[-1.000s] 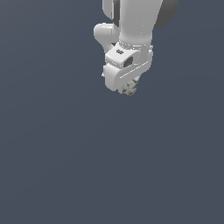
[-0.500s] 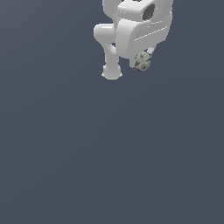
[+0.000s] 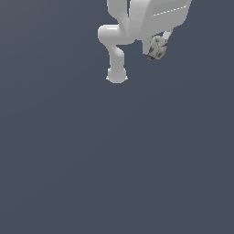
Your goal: Pick up the object and move it to a goal position.
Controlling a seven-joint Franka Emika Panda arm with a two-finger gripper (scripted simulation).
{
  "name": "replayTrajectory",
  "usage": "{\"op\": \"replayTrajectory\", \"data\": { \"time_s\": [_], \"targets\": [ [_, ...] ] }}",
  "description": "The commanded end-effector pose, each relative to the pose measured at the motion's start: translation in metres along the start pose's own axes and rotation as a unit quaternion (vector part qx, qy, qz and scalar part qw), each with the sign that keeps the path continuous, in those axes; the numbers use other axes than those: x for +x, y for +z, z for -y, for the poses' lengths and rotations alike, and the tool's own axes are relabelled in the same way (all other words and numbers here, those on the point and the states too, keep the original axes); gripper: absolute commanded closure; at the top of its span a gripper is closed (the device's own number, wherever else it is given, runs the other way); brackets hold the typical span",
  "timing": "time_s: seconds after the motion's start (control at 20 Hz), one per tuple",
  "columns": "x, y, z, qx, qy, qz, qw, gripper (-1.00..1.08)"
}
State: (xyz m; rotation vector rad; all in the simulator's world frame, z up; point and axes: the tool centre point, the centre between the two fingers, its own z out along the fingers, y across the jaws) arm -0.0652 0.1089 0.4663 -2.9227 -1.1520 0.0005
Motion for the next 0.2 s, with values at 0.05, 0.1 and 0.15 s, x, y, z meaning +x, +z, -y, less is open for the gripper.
{"op": "replayTrajectory", "data": {
  "time_s": [0.05,0.1,0.15],
  "targets": [
    [0.0011,-0.0048,0.0010,0.000,0.000,0.000,1.0000,1.08],
    [0.0013,-0.0046,0.0008,0.000,0.000,0.000,1.0000,1.08],
    [0.0014,-0.0044,0.0006,0.000,0.000,0.000,1.0000,1.08]
  ]
}}
